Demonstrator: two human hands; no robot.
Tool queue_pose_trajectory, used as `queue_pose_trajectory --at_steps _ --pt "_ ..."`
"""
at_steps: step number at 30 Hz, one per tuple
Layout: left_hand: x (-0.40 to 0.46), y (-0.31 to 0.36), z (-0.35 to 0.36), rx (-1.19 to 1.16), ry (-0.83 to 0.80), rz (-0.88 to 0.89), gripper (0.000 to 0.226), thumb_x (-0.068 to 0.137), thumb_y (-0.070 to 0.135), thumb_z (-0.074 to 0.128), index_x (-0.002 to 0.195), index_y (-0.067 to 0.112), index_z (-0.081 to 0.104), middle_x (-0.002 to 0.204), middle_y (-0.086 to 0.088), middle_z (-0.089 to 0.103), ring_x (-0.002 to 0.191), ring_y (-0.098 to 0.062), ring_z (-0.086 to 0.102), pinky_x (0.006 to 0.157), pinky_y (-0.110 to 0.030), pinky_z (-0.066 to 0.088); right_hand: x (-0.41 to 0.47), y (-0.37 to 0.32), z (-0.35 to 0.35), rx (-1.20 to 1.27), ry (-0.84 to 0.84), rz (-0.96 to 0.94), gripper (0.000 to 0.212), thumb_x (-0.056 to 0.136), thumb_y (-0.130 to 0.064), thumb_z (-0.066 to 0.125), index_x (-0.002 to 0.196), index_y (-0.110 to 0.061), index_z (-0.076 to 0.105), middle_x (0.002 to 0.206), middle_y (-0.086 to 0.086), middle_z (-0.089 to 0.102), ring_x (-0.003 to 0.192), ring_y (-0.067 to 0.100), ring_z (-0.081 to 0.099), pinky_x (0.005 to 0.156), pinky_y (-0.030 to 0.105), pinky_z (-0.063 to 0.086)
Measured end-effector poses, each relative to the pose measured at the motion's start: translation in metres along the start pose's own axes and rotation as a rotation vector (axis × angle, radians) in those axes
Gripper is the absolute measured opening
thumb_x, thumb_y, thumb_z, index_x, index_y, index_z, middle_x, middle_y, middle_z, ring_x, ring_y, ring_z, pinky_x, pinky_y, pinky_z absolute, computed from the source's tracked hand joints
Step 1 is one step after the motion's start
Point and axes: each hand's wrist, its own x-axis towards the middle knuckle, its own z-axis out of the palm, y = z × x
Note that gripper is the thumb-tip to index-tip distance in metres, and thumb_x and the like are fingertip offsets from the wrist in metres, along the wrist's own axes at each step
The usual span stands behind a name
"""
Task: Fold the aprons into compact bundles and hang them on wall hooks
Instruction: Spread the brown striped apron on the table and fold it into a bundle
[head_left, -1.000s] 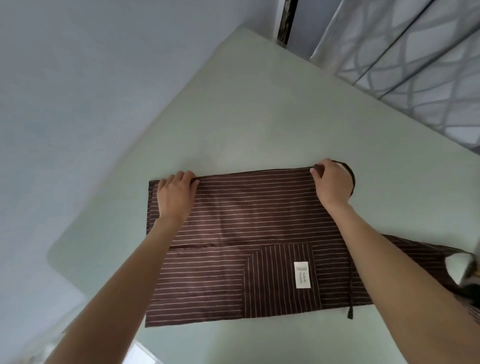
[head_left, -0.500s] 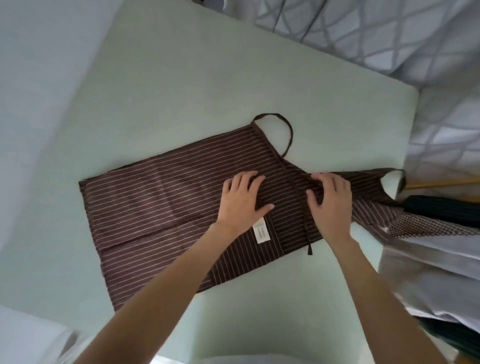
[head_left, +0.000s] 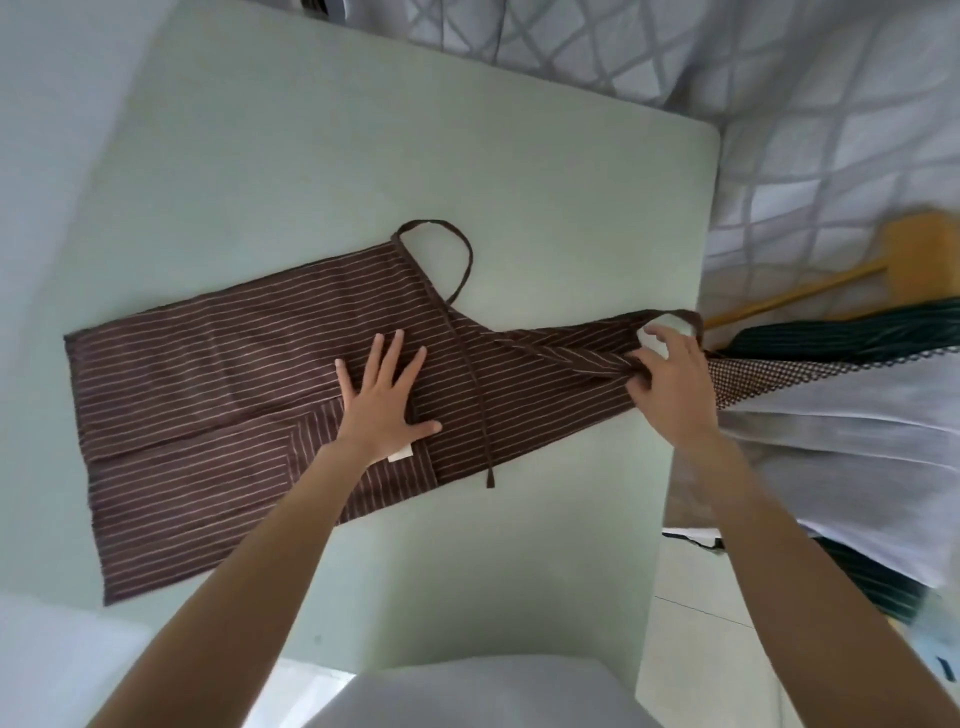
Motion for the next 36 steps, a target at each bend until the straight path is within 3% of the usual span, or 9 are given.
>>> queue_pose_trajectory --at_steps 3,6,10,15,22,28,31,33,36 --pt "-0.015 0.014 0.002 -0.122 0.232 -0.007 0.073 0.080 0.046 0.065 0.143 0.027 0.032 0.150 -0.005 0.027 0.140 -0.025 0.018 0.114 -0.051 0.005 0.000 0.006 -0.004 0.161 -0.024 0.021 0.042 0.082 -0.012 0.065 0.123 -0.010 0.057 0.119 0.015 0.054 0.108 0.031 0.052 0.089 0.042 0.047" --pt "-0.020 0.050 0.000 -0.305 0.331 -0.046 0.048 0.085 0.048 0.060 0.124 0.022 0.049 0.110 0.005 0.058 0.104 -0.014 0.053 0.093 -0.033 0.042 -0.008 0.009 -0.006 0.058 0.137 0.021 0.032 0.084 -0.015 0.066 0.114 -0.008 0.057 0.108 0.018 0.056 0.097 0.034 0.053 0.082 0.043 0.046" --pt "-0.011 0.083 0.003 -0.306 0.192 -0.160 0.047 0.083 0.045 0.065 0.115 0.017 0.045 0.096 0.004 0.062 0.087 -0.016 0.061 0.073 -0.031 0.049 -0.016 0.006 0.000 -0.046 0.079 -0.257 0.023 0.081 -0.019 0.070 0.102 -0.011 0.063 0.096 0.011 0.057 0.077 0.027 0.057 0.061 0.033 0.049" --pt "0.004 0.089 -0.013 -0.525 0.151 -0.222 0.018 0.087 0.022 0.063 0.103 0.016 0.059 0.089 0.002 0.068 0.083 -0.014 0.064 0.082 -0.026 0.051 -0.008 0.006 0.012 -0.029 -0.177 -0.133 0.052 0.081 -0.029 0.071 0.126 -0.011 0.053 0.119 0.015 0.053 0.103 0.032 0.052 0.081 0.042 0.049" --pt "0.068 0.136 -0.090 -1.072 0.370 -0.177 0.011 0.090 0.019 0.061 0.100 0.014 0.058 0.090 0.004 0.065 0.074 -0.010 0.069 0.074 -0.023 0.056 0.004 0.022 0.009 0.345 -0.154 -0.051 0.036 0.082 -0.005 0.066 0.117 -0.009 0.058 0.117 0.011 0.054 0.108 0.023 0.052 0.092 0.024 0.039" --pt "0.079 0.158 -0.073 -0.572 0.394 0.000 0.024 0.092 0.031 0.054 0.112 0.018 0.057 0.110 0.006 0.058 0.087 -0.006 0.056 0.076 -0.021 0.044 0.019 0.025 0.001 0.326 -0.036 -0.012 0.023 0.097 -0.025 0.049 0.107 -0.008 0.062 0.094 0.009 0.068 0.085 0.023 0.063 0.069 0.025 0.043" --pt "0.064 0.154 -0.032 -0.307 0.470 0.146 0.022 0.089 0.029 0.059 0.108 0.017 0.059 0.103 0.002 0.060 0.092 -0.014 0.055 0.078 -0.027 0.046 0.052 0.033 0.008 0.164 -0.113 0.030 0.029 0.096 -0.034 0.049 0.108 -0.010 0.061 0.090 0.013 0.066 0.087 0.029 0.060 0.073 0.037 0.045" --pt "0.047 0.146 -0.013 -0.158 0.456 0.222 0.029 0.087 0.034 0.061 0.111 0.019 0.059 0.109 0.001 0.060 0.101 -0.019 0.055 0.089 -0.034 0.043 0.062 0.031 0.006 0.050 -0.117 0.028 0.029 0.094 -0.038 0.052 0.105 -0.012 0.060 0.091 0.012 0.065 0.089 0.031 0.057 0.077 0.038 0.042" --pt "0.040 0.138 0.004 -0.071 0.241 0.216 0.060 0.083 0.051 0.059 0.134 0.024 0.044 0.140 0.002 0.043 0.131 -0.021 0.037 0.111 -0.043 0.022 0.075 0.037 0.005 0.038 -0.062 -0.010 0.029 0.089 -0.038 0.059 0.102 -0.012 0.057 0.098 0.010 0.063 0.091 0.029 0.054 0.078 0.037 0.040"
